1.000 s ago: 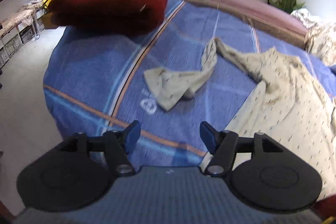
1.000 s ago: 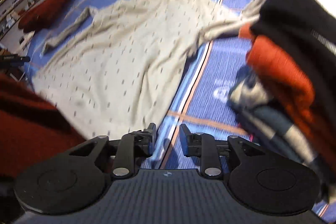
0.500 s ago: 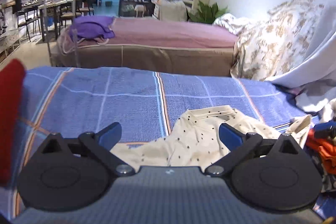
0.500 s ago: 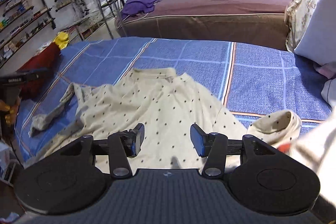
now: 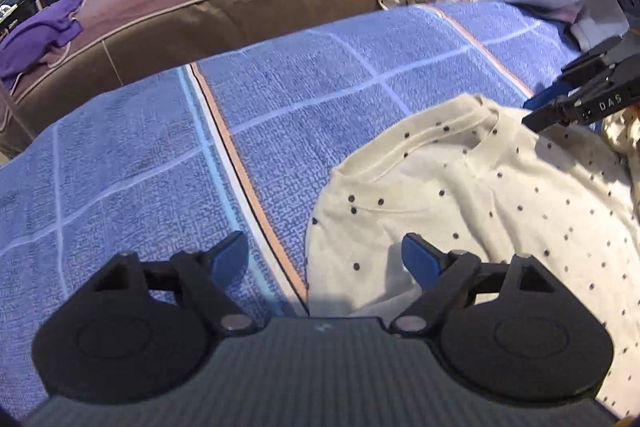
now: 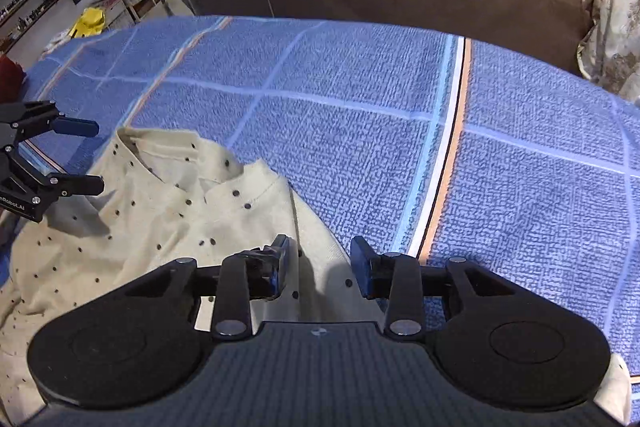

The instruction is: Fold small clothes

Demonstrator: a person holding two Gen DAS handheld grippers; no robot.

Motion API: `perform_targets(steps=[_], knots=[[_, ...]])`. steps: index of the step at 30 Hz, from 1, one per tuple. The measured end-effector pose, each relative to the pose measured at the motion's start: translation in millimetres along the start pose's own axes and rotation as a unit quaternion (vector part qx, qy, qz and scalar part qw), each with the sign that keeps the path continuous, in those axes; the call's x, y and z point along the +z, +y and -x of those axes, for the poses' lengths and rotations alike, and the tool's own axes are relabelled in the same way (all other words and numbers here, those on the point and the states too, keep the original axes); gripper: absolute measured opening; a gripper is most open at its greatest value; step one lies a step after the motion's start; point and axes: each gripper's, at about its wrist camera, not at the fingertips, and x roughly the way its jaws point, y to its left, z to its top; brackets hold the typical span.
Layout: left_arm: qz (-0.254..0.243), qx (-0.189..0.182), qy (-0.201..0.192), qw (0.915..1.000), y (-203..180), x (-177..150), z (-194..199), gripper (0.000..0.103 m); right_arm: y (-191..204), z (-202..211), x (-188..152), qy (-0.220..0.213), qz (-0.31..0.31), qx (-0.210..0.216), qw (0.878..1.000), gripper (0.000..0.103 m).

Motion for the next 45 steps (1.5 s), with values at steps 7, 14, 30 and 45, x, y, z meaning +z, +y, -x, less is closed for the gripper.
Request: perform_targets(steps=[7,14,30,45], knots=[[-0.032,-0.035,-0.009,0.9989,-17,4,2,0.003,2,7,-7,0.017,0.019,0.064,0.998,0.007],[0.039,0.055,-0.075,0.9949,33,52,23,0.003,-11,41,24,-0.045,-0.01,0.0,0.999,0.004],[0.075,0.107,-0.055,0.9899,57,28,37,0.075,-22,36,19,-0.087,-0.117,-0.119,0.982,0.065],[0.028,0.064,-0.003,0.9975,-52,-164,176,0.093,115,119,-155,0.008,0.069,0.044,0.997,0.075]])
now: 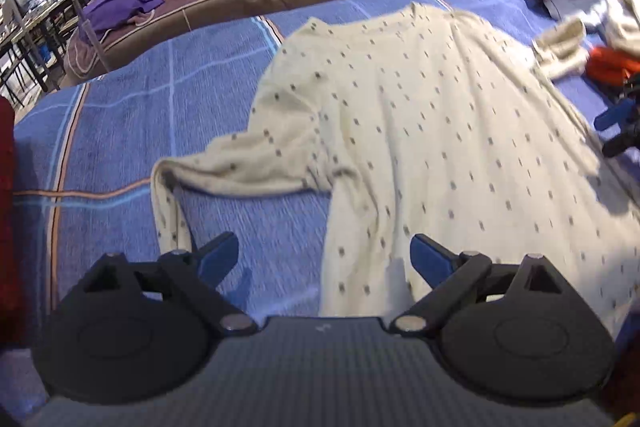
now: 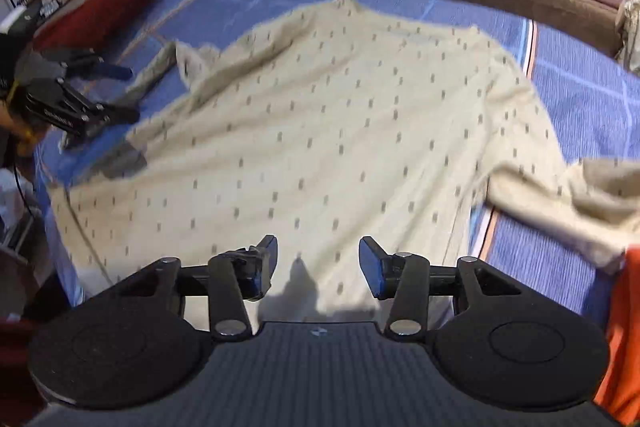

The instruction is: Fold small clothes

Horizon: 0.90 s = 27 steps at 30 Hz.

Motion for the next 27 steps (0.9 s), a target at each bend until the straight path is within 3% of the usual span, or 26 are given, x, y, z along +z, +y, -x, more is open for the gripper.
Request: perform_targets(steps=[2,5,8,12,14,15,17,19,23,27], knots=[[-0.025,0.0,0.015,0.9996,-15,-22,19,0.093,-1,10,-30,0.017,-0.02,0.017,0.999,0.075],[-0.014,-0.032,0.007,0.9993,-23,-48,48,0.094,4,37,-64,-0.001,-0.05,0.043,0.998,0.075],[0.002,-0.043,0.012,0.999,-27,-68,56,0.097,7,47,-85,0.001,-0.074,0.029,0.997,0.074],[0.022,-0.017,0.052,0.9983,-32,-90,36,0.093,12,33,-103,0.011,-0.1,0.028,0.995,0.054],[0.028,-0.019,0.055,0.9979,-34,-98,34,0.09,17,31,-112,0.022,-0.098,0.033,0.994,0.022],[0.033,-0.021,0.057,0.9976,-35,-102,35,0.082,19,35,-117,0.026,-0.099,0.031,0.994,0.014],[0.038,-0.024,0.051,0.9976,-36,-108,42,0.065,16,50,-126,0.012,-0.112,0.026,0.993,0.012],[0.046,-0.032,0.053,0.997,-36,-111,50,0.036,12,74,-139,0.0,-0.134,0.009,0.991,0.01],[0.063,-0.046,0.072,0.9943,-33,-121,56,0.029,21,110,-163,0.01,-0.138,0.002,0.99,0.009],[0.068,-0.044,0.082,0.9933,-32,-129,57,0.03,35,93,-192,0.086,-0.126,-0.013,0.988,0.008]])
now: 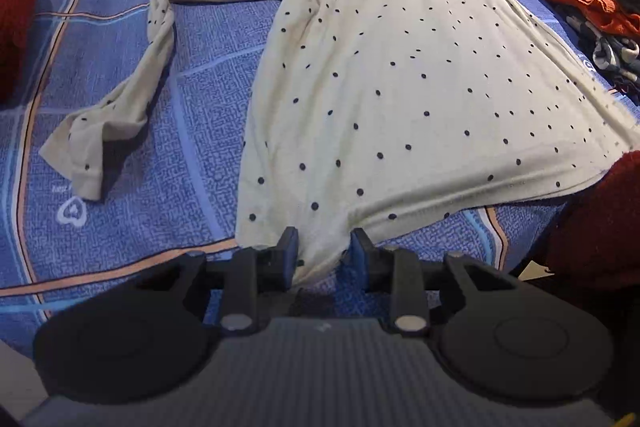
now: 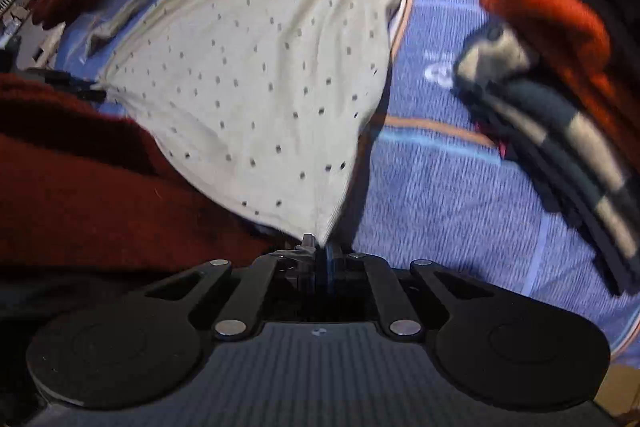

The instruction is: Fold small clothes

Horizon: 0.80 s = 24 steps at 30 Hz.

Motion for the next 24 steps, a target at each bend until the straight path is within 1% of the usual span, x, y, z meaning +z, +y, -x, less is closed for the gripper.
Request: perform_targets(steps=[1,3,5,6,8,9,10,12,14,15,16,17,18,19,21,23,24], knots=[[0.002,0.001,0.004,1.0,1,-1,2,0.03,-4,-8,-5,0.016,-0.013,-0.005,1.0,0.008],[0.0,0.004,0.008,1.0,2,-2,5,0.031,-6,-11,-9,0.018,-0.017,-0.04,0.999,0.009],[-0.004,0.007,0.013,0.9999,3,-3,9,0.032,-5,-2,-3,-0.017,-0.021,-0.038,0.999,0.016],[-0.004,0.006,0.013,0.9999,4,-3,12,0.033,-5,6,3,-0.048,-0.028,-0.027,0.998,0.021],[-0.004,0.015,0.007,0.9999,6,1,18,0.042,0,14,18,-0.095,-0.016,-0.006,0.995,0.026],[-0.002,0.024,0.001,0.9997,7,3,22,0.049,3,14,25,-0.115,-0.008,0.002,0.993,0.034],[0.002,0.03,-0.007,0.9995,8,6,26,0.053,6,10,32,-0.121,-0.001,0.011,0.993,0.038],[0.021,0.034,-0.023,0.9989,13,9,33,0.054,16,-6,48,-0.115,0.019,0.02,0.993,0.038],[0.035,0.041,-0.038,0.9978,19,10,40,0.064,25,-24,61,-0.112,0.033,0.016,0.993,0.038],[0.04,0.053,-0.045,0.9968,22,9,42,0.071,28,-33,66,-0.106,0.041,0.017,0.993,0.038],[0.043,0.066,-0.05,0.9956,25,9,44,0.074,32,-39,69,-0.103,0.051,0.015,0.993,0.038],[0.046,0.085,-0.054,0.9939,29,9,44,0.074,35,-46,67,-0.096,0.061,0.008,0.993,0.038],[0.049,0.104,-0.057,0.9917,33,11,44,0.074,35,-53,64,-0.079,0.065,0.0,0.995,0.038],[0.05,0.124,-0.061,0.9891,37,13,43,0.075,32,-60,61,-0.063,0.062,-0.008,0.996,0.035],[0.052,0.16,-0.076,0.9828,46,21,39,0.077,28,-60,56,-0.072,0.049,-0.005,0.996,0.036],[0.055,0.185,-0.084,0.9775,56,33,32,0.079,29,-55,57,-0.071,0.049,-0.005,0.996,0.036],[0.052,0.193,-0.087,0.976,59,41,26,0.08,30,-53,58,-0.072,0.047,-0.009,0.996,0.037]])
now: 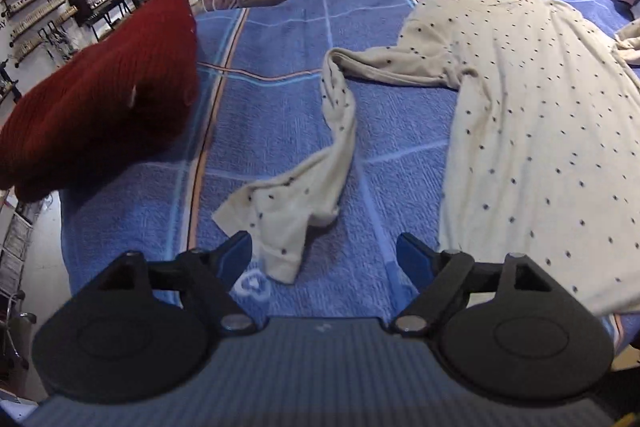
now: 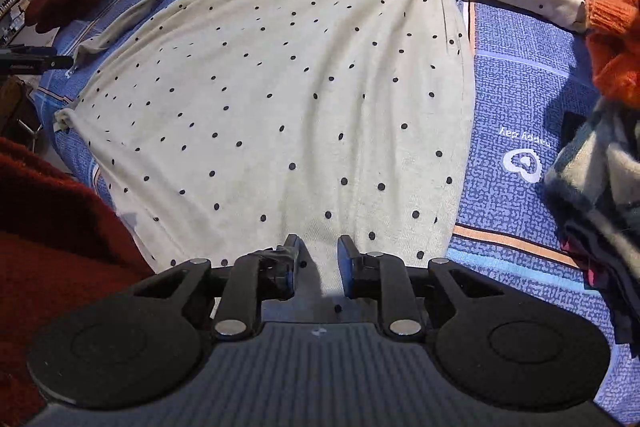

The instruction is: Fold small clothes

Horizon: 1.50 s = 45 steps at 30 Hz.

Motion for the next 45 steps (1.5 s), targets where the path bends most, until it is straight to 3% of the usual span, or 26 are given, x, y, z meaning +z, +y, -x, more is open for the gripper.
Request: perform_targets(steps=[3,8,9,10,12,15,18,22,26,29,33,38,41,45], knots=[[-0.032,0.025,-0.009,0.9991,-10,21,-28,0.081,0,5,2,-0.012,-0.019,-0.008,1.0,0.044],[-0.098,0.074,0.028,0.9921,-39,41,-87,0.076,1,5,0,-0.019,-0.042,-0.008,0.999,0.057],[-0.093,0.081,0.021,0.9921,-41,41,-92,0.067,3,5,0,-0.019,-0.042,-0.008,0.999,0.06],[-0.078,0.08,0.016,0.9936,-40,44,-93,0.038,4,5,-1,-0.02,-0.043,-0.008,0.999,0.061],[-0.043,0.074,0.035,0.9957,-31,50,-97,0.003,4,5,-1,-0.02,-0.044,-0.009,0.999,0.061],[0.011,0.102,0.005,0.9947,0,58,-84,0.002,2,4,0,-0.02,-0.047,-0.006,0.999,0.061],[0.088,0.139,-0.042,0.9856,46,72,-49,0.002,0,6,3,-0.026,-0.045,-0.008,0.999,0.061],[0.193,0.12,-0.092,0.9696,104,91,0,0.002,1,5,13,-0.044,-0.041,-0.008,0.998,0.061],[0.208,0.178,-0.136,0.9521,127,100,30,0.002,9,-3,36,-0.063,-0.016,0.001,0.998,0.061],[0.243,0.163,-0.138,0.9462,138,103,33,0.002,26,-10,61,-0.076,0.013,0.019,0.997,0.061],[0.22,0.162,-0.135,0.9524,129,111,31,0.002,45,-14,79,-0.084,0.022,0.061,0.994,0.061],[0.184,0.147,-0.132,0.9629,94,142,5,0.002,49,-15,69,-0.082,0.008,0.065,0.994,0.062],[0.127,0.112,-0.149,0.9743,40,169,-6,0.002,38,-14,56,-0.074,-0.021,0.057,0.995,0.062],[0.045,0.018,-0.182,0.9822,-69,199,-9,0.002,21,-9,42,-0.078,-0.054,0.038,0.995,0.062]])
